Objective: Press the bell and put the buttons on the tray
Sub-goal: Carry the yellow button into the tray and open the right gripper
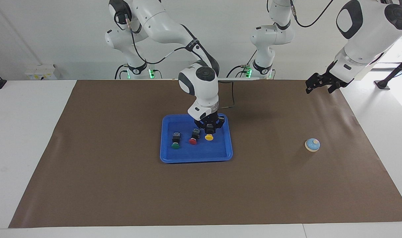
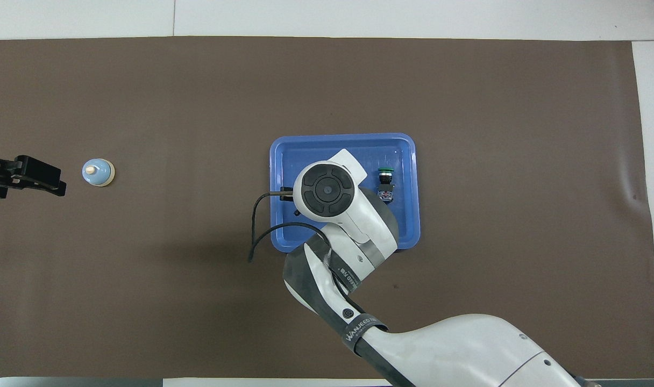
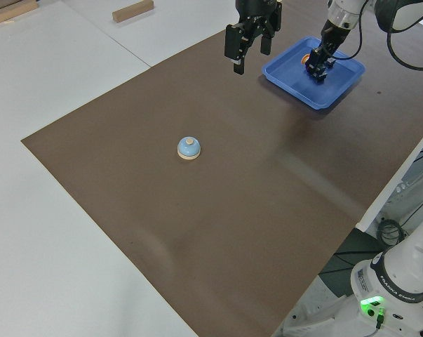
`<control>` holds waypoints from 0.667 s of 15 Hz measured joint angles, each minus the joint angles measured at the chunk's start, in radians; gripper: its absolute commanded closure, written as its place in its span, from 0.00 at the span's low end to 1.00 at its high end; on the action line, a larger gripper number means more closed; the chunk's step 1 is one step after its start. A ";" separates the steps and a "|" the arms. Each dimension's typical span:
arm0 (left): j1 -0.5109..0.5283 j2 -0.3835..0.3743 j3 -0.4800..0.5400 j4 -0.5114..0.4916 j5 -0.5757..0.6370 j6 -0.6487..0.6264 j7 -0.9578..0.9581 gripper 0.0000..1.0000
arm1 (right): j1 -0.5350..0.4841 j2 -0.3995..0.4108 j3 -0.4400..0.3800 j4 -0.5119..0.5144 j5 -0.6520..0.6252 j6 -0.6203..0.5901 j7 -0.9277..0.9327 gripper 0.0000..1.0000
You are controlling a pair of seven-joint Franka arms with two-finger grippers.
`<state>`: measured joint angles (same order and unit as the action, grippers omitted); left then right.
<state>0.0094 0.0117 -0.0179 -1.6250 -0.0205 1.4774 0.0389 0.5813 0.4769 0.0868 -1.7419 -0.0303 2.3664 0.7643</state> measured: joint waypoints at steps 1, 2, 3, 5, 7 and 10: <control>0.000 0.000 0.000 0.000 0.000 0.000 0.000 0.00 | 0.000 0.012 -0.004 -0.002 0.000 0.019 0.000 1.00; 0.000 0.000 0.000 0.000 0.000 0.000 0.000 0.00 | -0.001 0.018 -0.006 -0.004 0.000 0.030 0.000 1.00; 0.000 0.000 0.000 0.000 0.000 0.000 0.000 0.00 | -0.001 0.020 -0.007 -0.007 0.000 0.033 0.000 1.00; 0.000 0.000 0.000 0.000 0.000 0.000 0.000 0.00 | 0.000 0.019 -0.006 -0.008 0.001 0.033 0.034 0.01; 0.000 0.000 0.000 0.000 0.000 0.000 0.000 0.00 | 0.002 0.019 -0.004 -0.008 0.001 0.033 0.083 0.00; 0.000 0.000 0.000 0.000 0.000 0.000 0.000 0.00 | 0.009 0.015 -0.003 0.006 0.007 0.010 0.167 0.00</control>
<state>0.0094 0.0117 -0.0178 -1.6250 -0.0205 1.4774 0.0389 0.5906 0.4920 0.0841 -1.7357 -0.0232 2.3769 0.9316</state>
